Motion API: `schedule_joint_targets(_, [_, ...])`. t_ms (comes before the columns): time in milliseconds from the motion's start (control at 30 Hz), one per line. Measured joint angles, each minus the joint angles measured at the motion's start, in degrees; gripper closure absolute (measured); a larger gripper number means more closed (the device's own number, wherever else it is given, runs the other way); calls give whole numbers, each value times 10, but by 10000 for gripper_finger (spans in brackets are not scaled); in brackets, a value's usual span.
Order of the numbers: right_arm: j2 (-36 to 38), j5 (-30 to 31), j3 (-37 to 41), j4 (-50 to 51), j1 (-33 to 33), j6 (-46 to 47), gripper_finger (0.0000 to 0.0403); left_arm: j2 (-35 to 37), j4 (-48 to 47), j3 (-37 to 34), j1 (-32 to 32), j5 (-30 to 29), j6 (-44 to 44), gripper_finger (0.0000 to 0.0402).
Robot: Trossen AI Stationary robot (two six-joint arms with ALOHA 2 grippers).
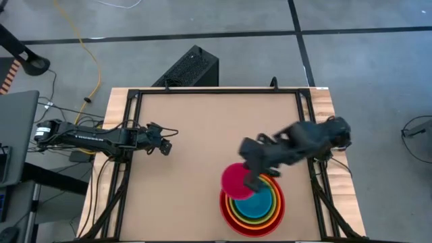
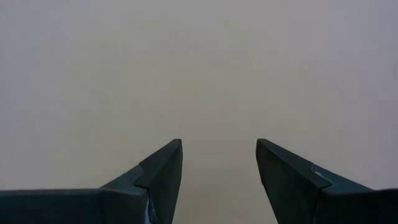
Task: Nest bowls inside each other by size order
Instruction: Stack the pink bowl on the blue bowl
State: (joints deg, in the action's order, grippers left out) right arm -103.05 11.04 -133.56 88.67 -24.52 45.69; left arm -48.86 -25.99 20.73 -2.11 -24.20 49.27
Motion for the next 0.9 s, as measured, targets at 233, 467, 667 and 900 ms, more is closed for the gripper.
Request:
schedule_joint_targets(233, [43,147,0,13,-125,104,402,0,1,0,0,-7,16,207])
schedule_joint_targets(467, [57,211,111,13,-205,226,402,0,2,0,0,-11,34,207])
schedule_joint_targets(667, [107,196,310,-89,-228,341,402,0,2,0,0,-16,48,207])
schedule_joint_targets(900, [197,190,560,-363,-213,357,402,0,4,0,0,-16,66,207])
